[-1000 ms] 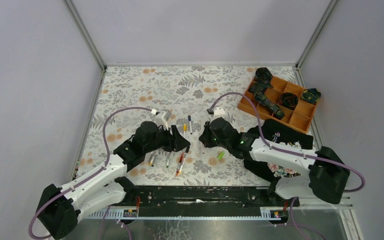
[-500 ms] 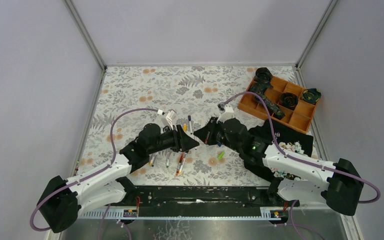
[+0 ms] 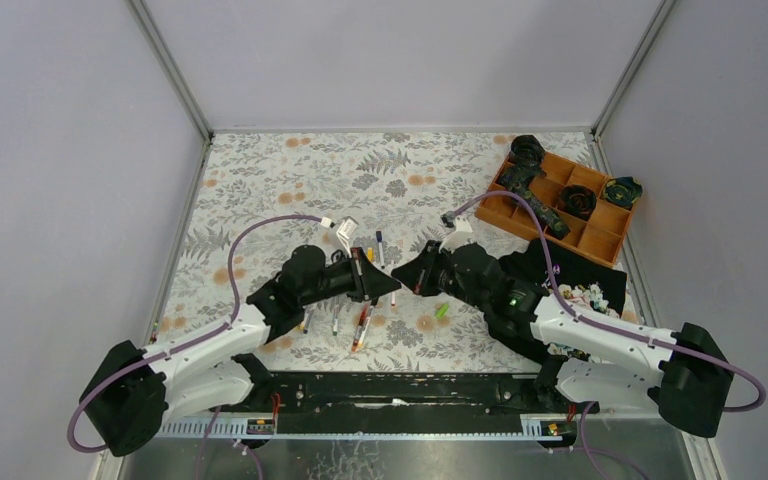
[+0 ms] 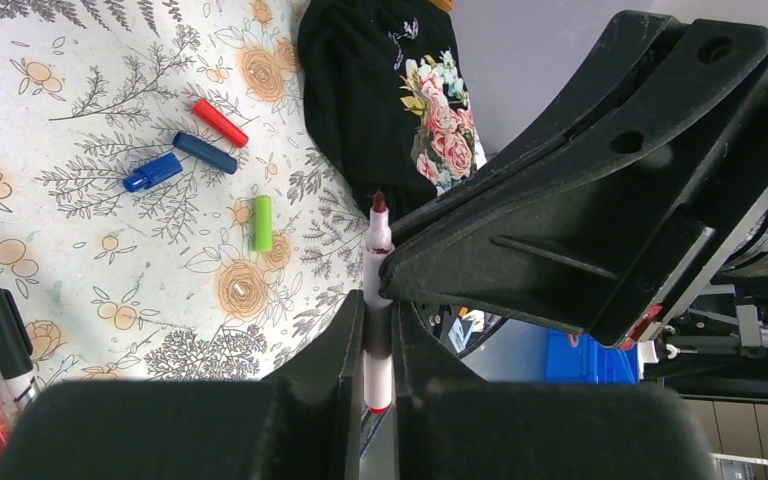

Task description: Insert the pens into the pen caps

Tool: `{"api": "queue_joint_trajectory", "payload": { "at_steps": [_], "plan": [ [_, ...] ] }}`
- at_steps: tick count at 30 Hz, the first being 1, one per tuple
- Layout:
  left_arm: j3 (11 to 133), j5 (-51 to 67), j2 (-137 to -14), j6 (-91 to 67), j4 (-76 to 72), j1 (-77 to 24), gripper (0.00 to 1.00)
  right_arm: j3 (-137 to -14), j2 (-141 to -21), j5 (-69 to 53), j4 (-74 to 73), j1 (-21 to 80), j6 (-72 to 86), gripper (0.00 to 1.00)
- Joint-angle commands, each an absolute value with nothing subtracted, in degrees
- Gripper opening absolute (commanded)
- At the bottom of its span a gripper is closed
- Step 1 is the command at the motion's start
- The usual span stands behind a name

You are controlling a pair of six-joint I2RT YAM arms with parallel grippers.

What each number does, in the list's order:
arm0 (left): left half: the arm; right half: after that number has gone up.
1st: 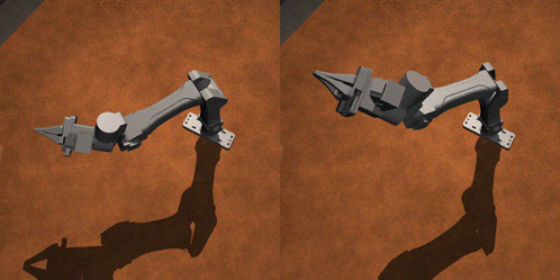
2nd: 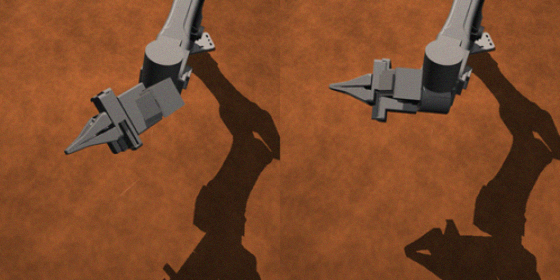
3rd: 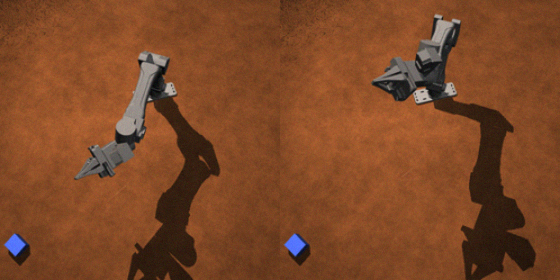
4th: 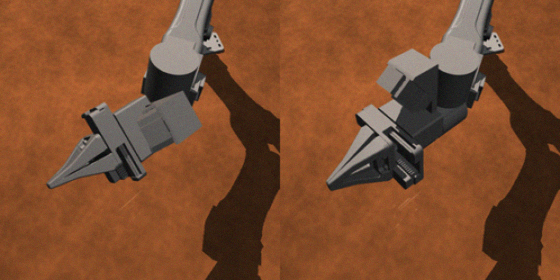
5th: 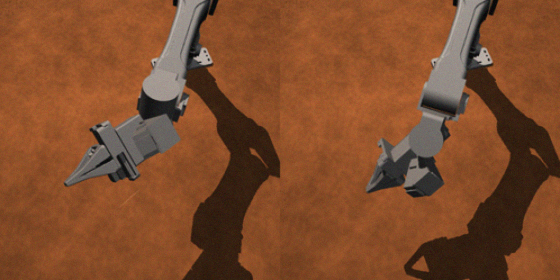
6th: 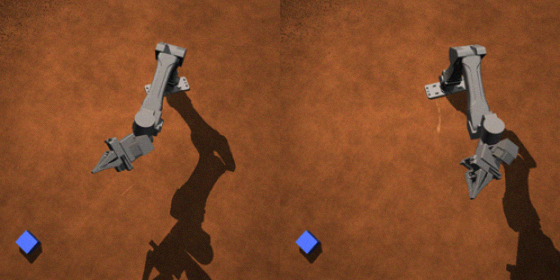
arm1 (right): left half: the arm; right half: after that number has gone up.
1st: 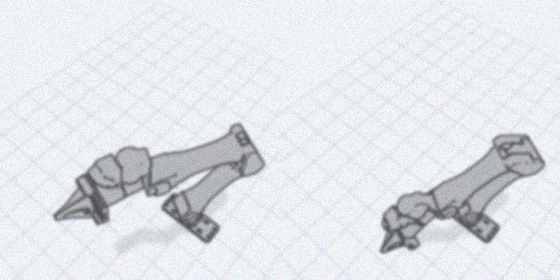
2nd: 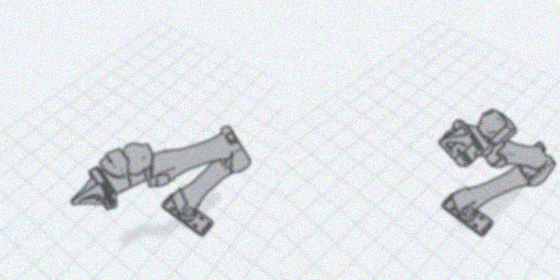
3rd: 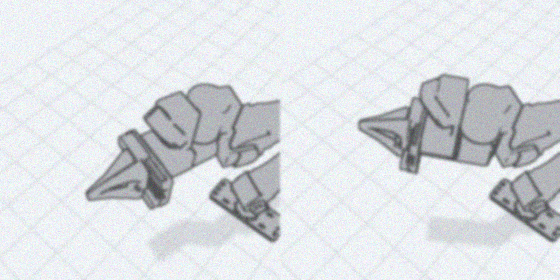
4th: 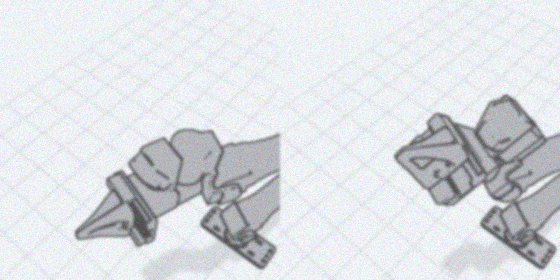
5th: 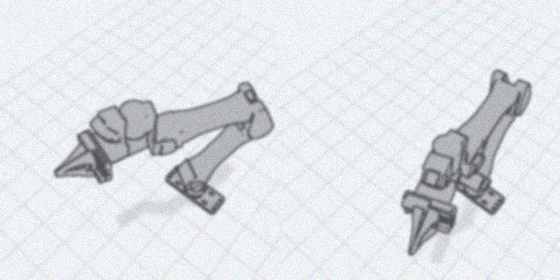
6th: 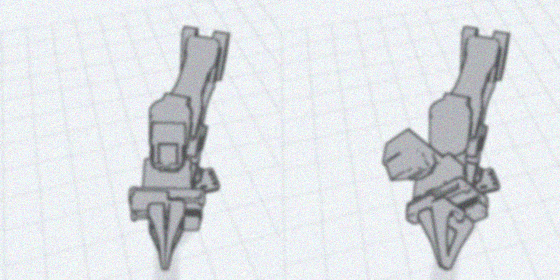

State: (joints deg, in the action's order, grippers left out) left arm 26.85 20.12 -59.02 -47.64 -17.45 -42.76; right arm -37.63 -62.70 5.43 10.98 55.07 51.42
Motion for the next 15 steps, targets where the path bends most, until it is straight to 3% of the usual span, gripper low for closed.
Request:
{"api": "queue_joint_trajectory", "payload": {
  "at_steps": [1, 3, 5, 11, 15],
  "plan": [
    [28.26, 17.73, -56.88, -45.21, -17.01, -43.17, 0.0, -39.65, -60.36, 9.2, 8.9, 55.12, 48.17, 0.07],
    [29.12, 15.56, -56.02, -43.9, -12.95, -43.02, 0.0, -40.97, -60.4, 10.73, 4.9, 54.76, 45.43, 0.29],
    [30.0, 13.69, -55.22, -42.7, -9.0, -42.62, 0.0, -42.65, -60.83, 12.04, 0.47, 53.78, 43.61, 0.43],
    [30.92, 16.94, -52.77, -39.42, -2.0, -34.34, 0.0, -42.53, -63.59, 12.78, -6.03, 51.14, 40.22, 0.52],
    [32.62, 19.36, -51.37, -36.08, 2.5, -28.32, 0.0, -42.0, -67.99, 10.92, -7.88, 49.71, 40.38, 0.49]
  ]
}}
